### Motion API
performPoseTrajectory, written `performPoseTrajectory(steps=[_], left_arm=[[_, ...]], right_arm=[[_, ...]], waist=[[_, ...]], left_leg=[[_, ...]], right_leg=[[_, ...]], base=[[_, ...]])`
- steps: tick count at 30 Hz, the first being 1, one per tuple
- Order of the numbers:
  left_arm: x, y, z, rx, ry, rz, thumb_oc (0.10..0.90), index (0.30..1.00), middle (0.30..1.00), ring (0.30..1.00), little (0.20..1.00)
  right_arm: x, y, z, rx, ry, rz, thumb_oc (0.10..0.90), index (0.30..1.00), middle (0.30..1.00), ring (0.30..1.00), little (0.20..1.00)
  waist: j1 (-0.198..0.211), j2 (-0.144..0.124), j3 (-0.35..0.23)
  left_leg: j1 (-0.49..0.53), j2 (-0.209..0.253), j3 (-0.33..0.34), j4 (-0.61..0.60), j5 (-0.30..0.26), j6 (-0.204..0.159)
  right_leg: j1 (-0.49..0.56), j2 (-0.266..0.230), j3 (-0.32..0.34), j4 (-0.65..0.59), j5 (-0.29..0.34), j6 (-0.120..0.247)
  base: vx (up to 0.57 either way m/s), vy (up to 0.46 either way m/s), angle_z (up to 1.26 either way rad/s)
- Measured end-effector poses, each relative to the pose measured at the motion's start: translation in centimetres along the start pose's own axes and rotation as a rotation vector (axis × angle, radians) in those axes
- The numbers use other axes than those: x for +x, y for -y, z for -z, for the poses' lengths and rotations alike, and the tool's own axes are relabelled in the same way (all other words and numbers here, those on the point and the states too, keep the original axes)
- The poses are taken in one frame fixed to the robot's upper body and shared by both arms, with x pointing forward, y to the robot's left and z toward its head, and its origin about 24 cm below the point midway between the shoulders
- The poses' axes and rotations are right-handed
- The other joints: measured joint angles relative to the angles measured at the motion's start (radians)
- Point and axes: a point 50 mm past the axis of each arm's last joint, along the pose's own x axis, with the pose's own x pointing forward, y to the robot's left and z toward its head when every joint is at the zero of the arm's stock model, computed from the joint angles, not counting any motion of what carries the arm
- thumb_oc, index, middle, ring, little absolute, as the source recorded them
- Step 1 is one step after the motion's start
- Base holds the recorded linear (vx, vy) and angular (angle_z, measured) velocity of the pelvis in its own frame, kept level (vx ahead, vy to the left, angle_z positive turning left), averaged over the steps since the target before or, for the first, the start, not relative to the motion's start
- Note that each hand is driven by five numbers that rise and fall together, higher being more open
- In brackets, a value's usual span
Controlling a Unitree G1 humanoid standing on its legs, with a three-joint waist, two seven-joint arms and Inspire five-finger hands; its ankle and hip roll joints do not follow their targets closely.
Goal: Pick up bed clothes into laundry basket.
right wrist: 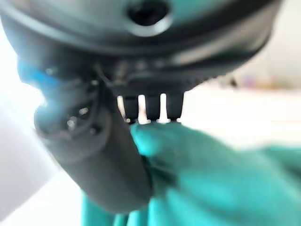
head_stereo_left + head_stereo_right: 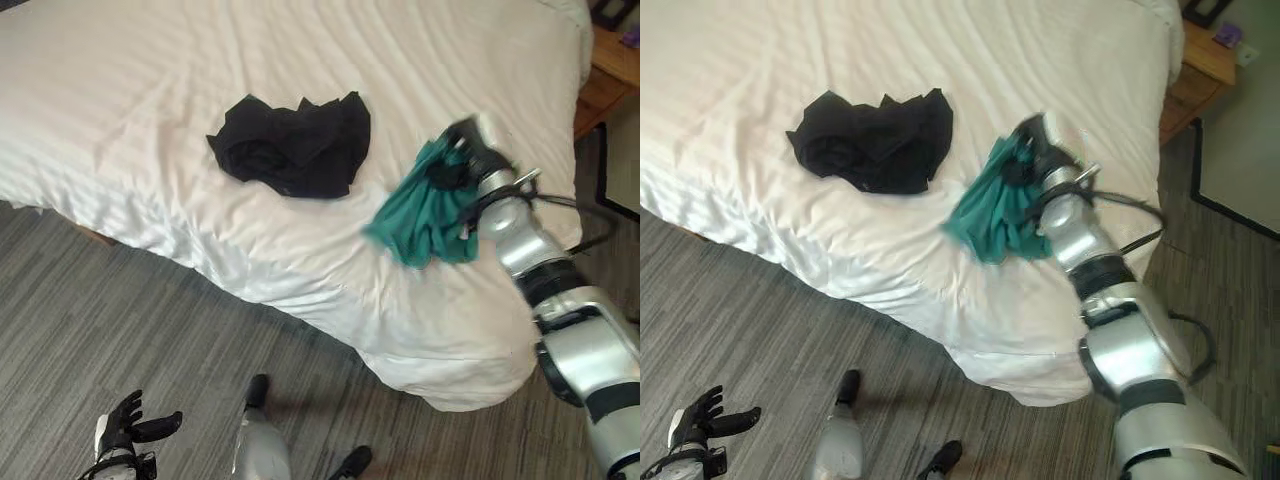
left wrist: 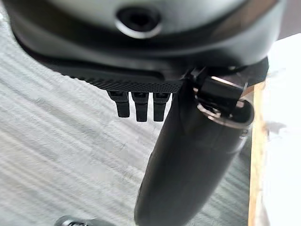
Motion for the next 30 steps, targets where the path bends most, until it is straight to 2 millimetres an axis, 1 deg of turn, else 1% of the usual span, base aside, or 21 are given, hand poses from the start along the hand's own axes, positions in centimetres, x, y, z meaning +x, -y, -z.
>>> performPoseTrajectory(steps=[1,2,3,5,7,8,9,11,12,14,16,19,20,21,22,23,24,26,27,29,30], left_arm=[[-0.1,-0.8,0.4,-0.015,-0.014,-0.030,0.800,0.900,0.900,0.900,0.900],[-0.2,-1.1,0.7,-0.022,-0.023,-0.044,0.800,0.900,0.900,0.900,0.900],[-0.5,-1.9,1.3,-0.032,-0.041,-0.072,0.800,0.900,0.900,0.900,0.900],[-0.8,-2.5,2.1,-0.033,-0.068,-0.089,0.800,0.900,0.900,0.900,0.900],[-1.3,-3.2,3.1,-0.050,-0.097,-0.117,0.800,0.900,0.900,0.900,0.900],[-1.5,-3.6,3.5,-0.062,-0.109,-0.136,0.800,0.900,0.900,0.900,0.900],[-1.5,-3.8,3.3,-0.063,-0.108,-0.143,0.800,0.900,0.900,0.900,0.900],[-1.7,-4.1,3.6,-0.062,-0.112,-0.153,0.800,0.900,0.900,0.900,0.900],[-1.5,-3.9,3.1,-0.065,-0.099,-0.147,0.800,0.900,0.900,0.900,0.900],[-1.3,-4.0,0.4,-0.074,0.021,-0.137,0.800,0.900,0.900,0.900,0.900],[-1.1,-5.9,-1.7,-0.049,0.096,-0.184,0.800,0.900,0.900,0.900,0.900],[-2.3,-11.8,-7.6,0.039,0.295,-0.353,0.800,0.900,0.900,0.900,0.900],[-3.0,-14.6,-10.4,0.107,0.369,-0.441,0.800,0.900,0.900,0.900,0.900],[-4.0,-17.6,-13.0,0.159,0.422,-0.550,0.800,0.900,0.900,0.900,0.900],[-5.1,-19.8,-15.1,0.158,0.482,-0.663,0.800,0.900,0.900,0.900,0.900],[-5.8,-20.8,-16.0,0.149,0.516,-0.728,0.800,0.900,0.900,0.900,0.900],[-6.7,-21.8,-18.2,0.163,0.571,-0.800,0.800,0.900,0.900,0.900,0.900],[-7.7,-22.2,-21.4,0.194,0.669,-0.889,0.800,0.900,0.900,0.900,0.900],[-7.7,-22.0,-22.0,0.189,0.694,-0.898,0.800,0.900,0.900,0.900,0.900],[-7.5,-19.8,-24.3,0.204,0.790,-0.873,0.800,0.900,0.900,0.900,0.900],[-7.5,-18.8,-25.1,0.231,0.829,-0.848,0.800,0.900,0.900,0.900,0.900]], right_arm=[[-0.1,2.6,0.1,-0.005,0.022,0.084,0.400,0.300,0.300,0.300,0.300],[-0.3,3.9,0.3,-0.004,0.030,0.129,0.400,0.300,0.300,0.300,0.300],[-1.0,6.1,0.9,0.004,0.047,0.220,0.400,0.300,0.300,0.300,0.300],[-2.1,8.0,2.3,0.015,0.030,0.298,0.400,0.300,0.300,0.300,0.300],[-3.7,8.6,4.7,0.006,-0.031,0.338,0.400,0.300,0.300,0.300,0.300],[-4.3,8.3,5.6,0.001,-0.061,0.330,0.400,0.300,0.300,0.300,0.300],[-6.0,8.0,7.7,-0.007,-0.114,0.320,0.400,0.300,0.300,0.300,0.300],[-7.0,7.2,9.1,-0.027,-0.168,0.285,0.400,0.300,0.300,0.300,0.300],[-8.7,6.7,11.0,-0.044,-0.235,0.264,0.400,0.300,0.300,0.300,0.300],[-13.0,5.8,15.1,-0.073,-0.390,0.221,0.400,0.300,0.300,0.300,0.300],[-16.4,4.3,17.9,-0.040,-0.531,0.197,0.400,0.300,0.300,0.300,0.300],[-24.3,1.6,22.6,-0.017,-0.837,0.132,0.400,0.300,0.300,0.300,0.300],[-28.2,0.2,24.5,-0.016,-1.007,0.095,0.400,0.300,0.300,0.300,0.300],[-31.5,-1.2,25.5,0.021,-1.167,0.086,0.400,0.300,0.300,0.300,0.300],[-34.8,-2.1,26.1,0.035,-1.309,0.045,0.400,0.300,0.300,0.300,0.300],[-36.5,-2.3,26.3,0.031,-1.380,0.026,0.400,0.300,0.300,0.300,0.300],[-40.2,-2.8,26.3,0.024,-1.485,-0.007,0.400,0.300,0.300,0.300,0.300],[-43.8,-4.3,25.7,0.051,-1.612,-0.084,0.400,0.300,0.300,0.300,0.300],[-44.8,-4.7,25.5,0.046,-1.642,-0.113,0.400,0.300,0.300,0.300,0.300],[-46.3,-6.7,24.5,0.067,-1.680,-0.203,0.400,0.300,0.300,0.300,0.300],[-46.5,-7.3,24.3,0.080,-1.687,-0.222,0.400,0.300,0.300,0.300,0.300]], waist=[[-0.010,0.001,-0.001],[-0.015,0.002,-0.002],[-0.033,0.007,-0.010],[-0.050,0.023,-0.028],[-0.063,0.037,-0.059],[-0.077,0.045,-0.070],[-0.089,0.059,-0.082],[-0.100,0.072,-0.092],[-0.116,0.097,-0.101],[-0.118,0.120,-0.105],[-0.116,0.119,-0.107],[-0.143,0.134,-0.102],[-0.152,0.143,-0.103],[-0.157,0.140,-0.106],[-0.165,0.154,-0.108],[-0.168,0.169,-0.108],[-0.185,0.197,-0.098],[-0.190,0.210,-0.090],[-0.193,0.215,-0.087],[-0.205,0.215,-0.084],[-0.209,0.210,-0.080]], left_leg=[[0.022,-0.007,0.008,-0.008,0.001,0.001],[0.032,-0.009,0.013,-0.009,0.000,0.001],[0.049,-0.009,0.014,-0.012,-0.003,0.006],[0.072,-0.014,0.022,-0.026,-0.004,0.007],[0.092,-0.015,0.044,-0.035,-0.006,0.009],[0.097,-0.015,0.049,-0.036,-0.006,0.009],[0.099,-0.011,0.063,-0.036,-0.006,0.009],[0.102,-0.011,0.065,-0.036,-0.006,0.010],[0.099,-0.008,0.065,-0.036,-0.006,0.009],[0.099,-0.005,0.068,-0.037,-0.006,0.009],[0.098,0.001,0.068,-0.037,-0.008,0.008],[0.097,0.008,0.070,-0.036,-0.007,0.006],[0.102,0.011,0.073,-0.036,-0.008,0.006],[0.115,0.012,0.072,-0.037,-0.012,0.007],[0.120,0.010,0.077,-0.036,-0.016,0.004],[0.120,0.006,0.079,-0.037,-0.016,0.004],[0.126,0.003,0.085,-0.029,-0.016,0.005],[0.120,0.004,0.063,0.020,-0.016,0.005],[0.118,0.004,0.049,0.041,-0.016,0.005],[0.058,-0.005,-0.046,0.161,-0.021,-0.003],[0.027,-0.006,-0.084,0.191,-0.052,-0.014]], right_leg=[[0.012,-0.003,0.004,0.000,0.000,0.000],[0.017,-0.006,0.006,0.000,-0.002,0.003],[0.033,-0.012,0.006,0.000,-0.005,0.007],[0.043,-0.016,0.013,0.000,-0.008,0.010],[0.047,-0.019,0.032,0.000,-0.009,0.012],[0.048,-0.018,0.039,0.000,-0.008,0.012],[0.044,-0.014,0.051,0.000,-0.009,0.011],[0.043,-0.013,0.055,0.000,-0.008,0.011],[0.040,-0.010,0.053,0.000,-0.007,0.010],[0.038,-0.006,0.056,0.000,-0.009,0.011],[0.039,-0.001,0.056,0.000,-0.011,0.009],[0.033,0.004,0.057,0.000,-0.016,0.006],[0.033,0.002,0.059,-0.005,-0.024,0.008],[0.046,0.004,0.060,0.002,-0.026,0.008],[0.048,0.000,0.065,0.002,-0.030,0.012],[0.048,-0.004,0.067,0.004,-0.028,0.012],[0.044,-0.009,0.082,0.000,-0.034,0.020],[0.039,-0.012,0.104,0.016,-0.032,0.011],[0.039,-0.015,0.114,0.019,-0.033,0.010],[0.045,-0.024,0.143,0.001,-0.021,-0.007],[0.031,-0.027,0.169,0.001,-0.017,-0.015]], base=[[0.00,0.018,-0.06],[0.00,0.017,-0.09],[-0.01,0.019,-0.08],[-0.02,0.016,-0.10],[-0.01,-0.021,-0.23],[-0.01,-0.032,-0.23],[-0.01,-0.047,-0.19],[-0.02,-0.042,-0.14],[-0.03,-0.050,-0.04],[-0.02,-0.070,0.02],[-0.01,-0.086,-0.05],[0.04,-0.049,-0.01],[0.06,0.006,-0.02],[0.04,-0.013,-0.09],[0.04,-0.046,-0.08],[0.01,-0.071,-0.18],[-0.03,-0.055,-0.21],[-0.05,-0.029,-0.35],[-0.03,0.000,-0.38],[0.08,0.051,-0.38],[0.17,0.105,-0.51]])
